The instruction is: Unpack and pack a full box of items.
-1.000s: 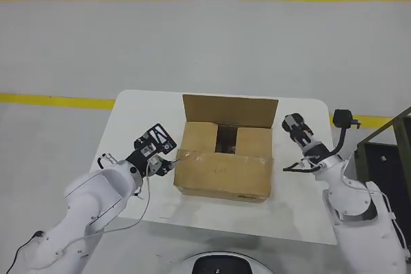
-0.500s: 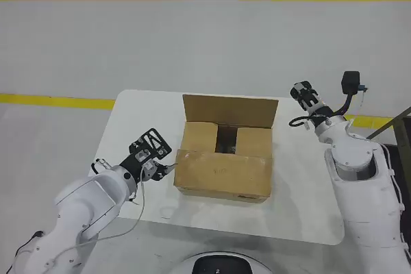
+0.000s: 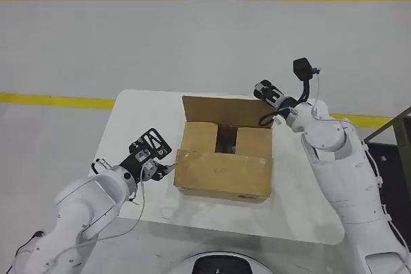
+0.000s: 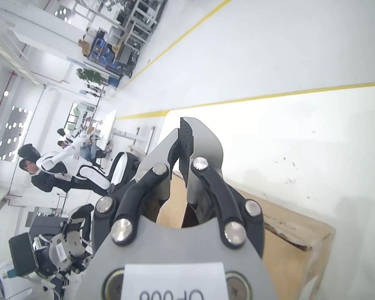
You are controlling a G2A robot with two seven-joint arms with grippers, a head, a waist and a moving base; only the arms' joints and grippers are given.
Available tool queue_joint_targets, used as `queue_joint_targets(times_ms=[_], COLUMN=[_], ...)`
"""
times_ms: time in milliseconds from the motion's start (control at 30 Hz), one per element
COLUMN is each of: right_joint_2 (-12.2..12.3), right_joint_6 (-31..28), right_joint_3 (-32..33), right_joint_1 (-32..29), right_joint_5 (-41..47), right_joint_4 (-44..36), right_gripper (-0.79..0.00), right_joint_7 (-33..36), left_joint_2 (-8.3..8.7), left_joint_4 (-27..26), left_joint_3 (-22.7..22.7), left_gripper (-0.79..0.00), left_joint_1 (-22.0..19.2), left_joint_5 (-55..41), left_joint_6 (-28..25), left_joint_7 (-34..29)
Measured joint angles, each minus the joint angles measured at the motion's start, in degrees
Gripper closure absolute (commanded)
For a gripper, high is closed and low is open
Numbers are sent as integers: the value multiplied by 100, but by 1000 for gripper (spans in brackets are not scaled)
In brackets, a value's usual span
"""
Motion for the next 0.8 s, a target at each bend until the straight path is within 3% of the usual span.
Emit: queue_joint_targets(times_ms=[500,800], right_joint_2=[176,170], right_joint_6=[-116,-300], right_joint_3=[258,-48], right_joint_1=[-1355,-1977], right_joint_5=[-256,-461], right_joint_4=[-1376,-1487], right_gripper=[0,0], right_joint_7=[799,550], left_joint_2=[0,-1], left_joint_4=[0,59], left_joint_3=[0,1], left_gripper=[-785,-785], left_joint_1=[0,76], left_joint_5=[0,15], left_joint_6=[0,63], left_joint_7=[0,63])
